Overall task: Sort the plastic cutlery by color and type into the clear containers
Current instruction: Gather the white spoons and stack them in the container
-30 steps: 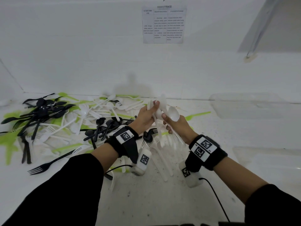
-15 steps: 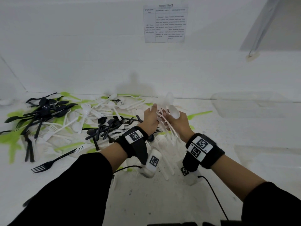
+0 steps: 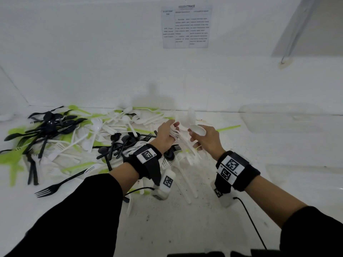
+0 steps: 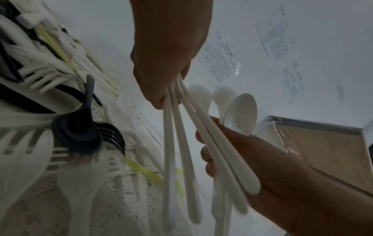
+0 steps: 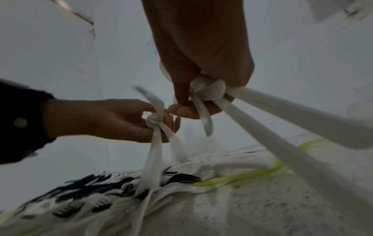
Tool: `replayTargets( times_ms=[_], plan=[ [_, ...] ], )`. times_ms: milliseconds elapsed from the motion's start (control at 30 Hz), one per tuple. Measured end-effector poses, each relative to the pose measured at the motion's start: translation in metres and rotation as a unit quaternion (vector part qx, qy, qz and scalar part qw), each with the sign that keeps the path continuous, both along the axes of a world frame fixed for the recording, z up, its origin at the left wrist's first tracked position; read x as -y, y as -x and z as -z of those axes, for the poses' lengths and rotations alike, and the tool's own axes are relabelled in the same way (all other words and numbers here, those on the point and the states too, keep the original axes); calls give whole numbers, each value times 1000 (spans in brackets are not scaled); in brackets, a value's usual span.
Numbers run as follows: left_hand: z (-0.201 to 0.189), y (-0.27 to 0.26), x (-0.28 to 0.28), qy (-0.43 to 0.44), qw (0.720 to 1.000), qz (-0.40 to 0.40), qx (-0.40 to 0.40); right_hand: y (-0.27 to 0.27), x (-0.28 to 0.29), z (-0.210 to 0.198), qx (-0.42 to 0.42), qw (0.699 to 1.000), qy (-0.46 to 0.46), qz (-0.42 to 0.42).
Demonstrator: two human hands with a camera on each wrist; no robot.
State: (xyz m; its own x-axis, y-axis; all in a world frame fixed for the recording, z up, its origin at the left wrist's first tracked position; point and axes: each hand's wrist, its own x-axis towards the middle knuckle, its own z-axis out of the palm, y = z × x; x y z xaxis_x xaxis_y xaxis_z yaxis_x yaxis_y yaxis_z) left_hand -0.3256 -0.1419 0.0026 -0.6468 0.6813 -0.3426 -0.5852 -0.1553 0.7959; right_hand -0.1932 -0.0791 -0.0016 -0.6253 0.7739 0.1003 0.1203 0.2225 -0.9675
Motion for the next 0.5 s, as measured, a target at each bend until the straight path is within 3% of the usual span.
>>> replayTargets(
  times_ms=[167, 300, 400, 500],
  plan=[
    [-1, -3, 0, 39, 988, 90, -115, 3, 6, 1, 91, 990, -106, -36],
    [-1, -4, 0, 56, 992, 60, -95, 7, 10, 1, 85, 993, -36, -72],
    [-4, -5, 1, 43, 993, 62, -93, 6, 12, 2, 33, 995, 13, -94],
    [-3, -3, 2, 22, 996, 24, -81, 6, 10, 4, -62, 994, 93, -15]
  ],
)
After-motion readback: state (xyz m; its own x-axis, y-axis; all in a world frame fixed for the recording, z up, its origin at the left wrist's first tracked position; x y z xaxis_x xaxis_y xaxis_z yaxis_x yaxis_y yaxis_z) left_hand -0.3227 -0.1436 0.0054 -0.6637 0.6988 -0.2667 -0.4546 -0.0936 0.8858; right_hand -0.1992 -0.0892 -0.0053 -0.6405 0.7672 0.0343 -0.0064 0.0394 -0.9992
